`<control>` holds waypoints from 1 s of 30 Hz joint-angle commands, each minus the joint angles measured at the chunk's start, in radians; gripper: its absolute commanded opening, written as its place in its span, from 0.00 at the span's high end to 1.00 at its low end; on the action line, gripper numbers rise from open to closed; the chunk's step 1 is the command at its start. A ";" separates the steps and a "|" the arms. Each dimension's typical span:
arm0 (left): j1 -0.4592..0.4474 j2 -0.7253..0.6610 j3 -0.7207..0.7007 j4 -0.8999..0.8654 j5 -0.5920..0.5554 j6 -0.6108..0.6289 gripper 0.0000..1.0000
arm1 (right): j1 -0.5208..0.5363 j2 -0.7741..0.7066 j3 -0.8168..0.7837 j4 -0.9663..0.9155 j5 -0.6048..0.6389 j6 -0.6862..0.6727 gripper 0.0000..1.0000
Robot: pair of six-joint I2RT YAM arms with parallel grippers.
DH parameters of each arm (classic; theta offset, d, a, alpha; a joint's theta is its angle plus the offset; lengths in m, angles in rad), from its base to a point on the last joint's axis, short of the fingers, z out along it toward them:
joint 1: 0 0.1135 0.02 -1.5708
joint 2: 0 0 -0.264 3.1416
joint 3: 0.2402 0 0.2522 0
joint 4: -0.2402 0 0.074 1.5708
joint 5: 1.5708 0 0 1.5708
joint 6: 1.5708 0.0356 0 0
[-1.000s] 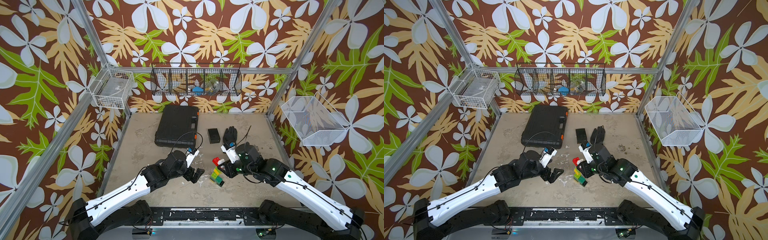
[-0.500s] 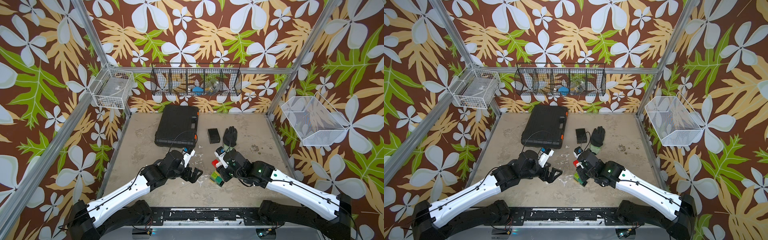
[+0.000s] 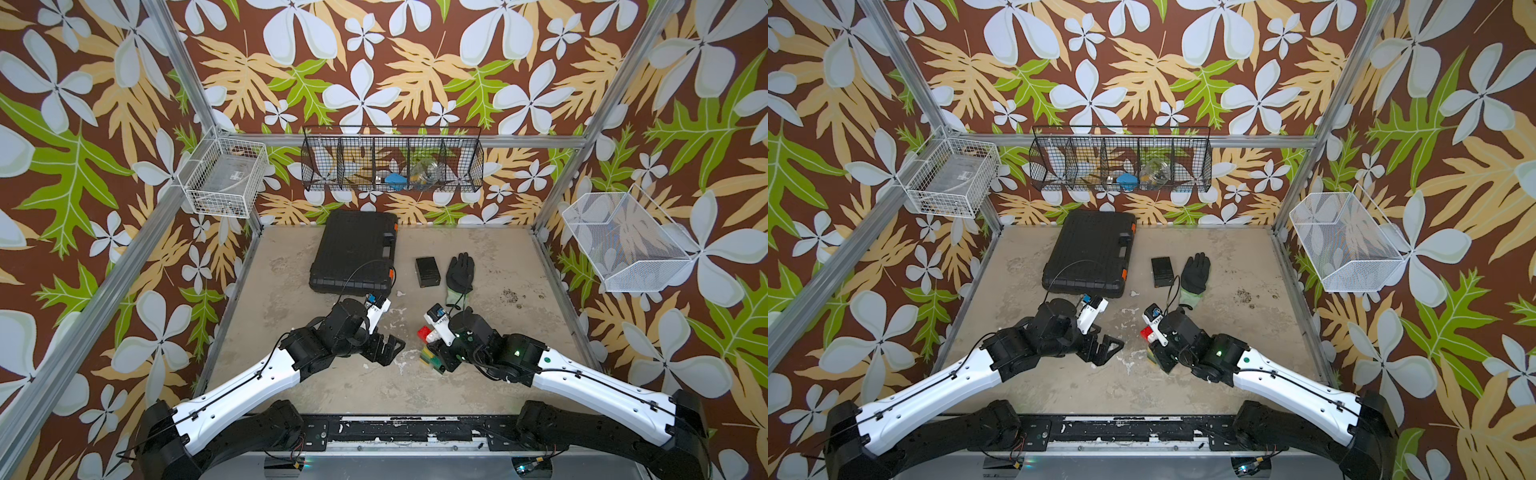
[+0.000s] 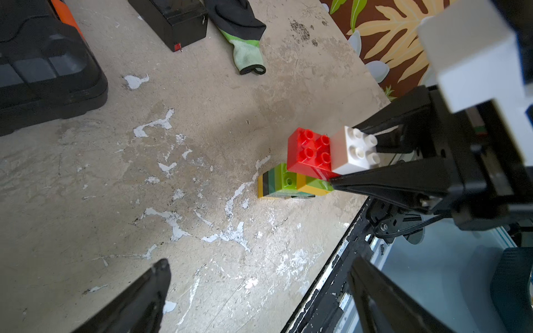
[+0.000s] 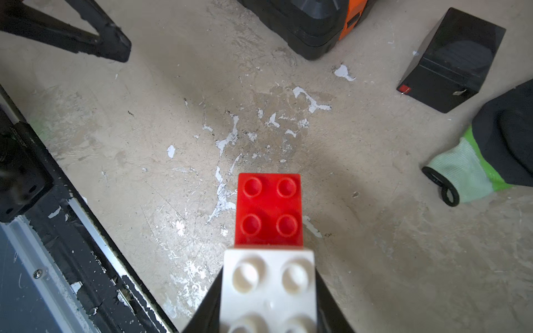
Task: Assemble a giraffe with lego
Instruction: Assemble the lego brick with the lego brick.
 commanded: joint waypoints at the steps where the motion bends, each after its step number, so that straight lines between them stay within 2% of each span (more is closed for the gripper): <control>1: 0.002 0.003 0.010 0.000 0.010 0.011 0.00 | -0.001 0.004 -0.001 0.039 -0.011 -0.027 0.78; 30: 0.002 0.000 -0.006 0.017 0.020 0.003 0.00 | -0.008 0.052 -0.015 0.064 0.019 -0.039 0.79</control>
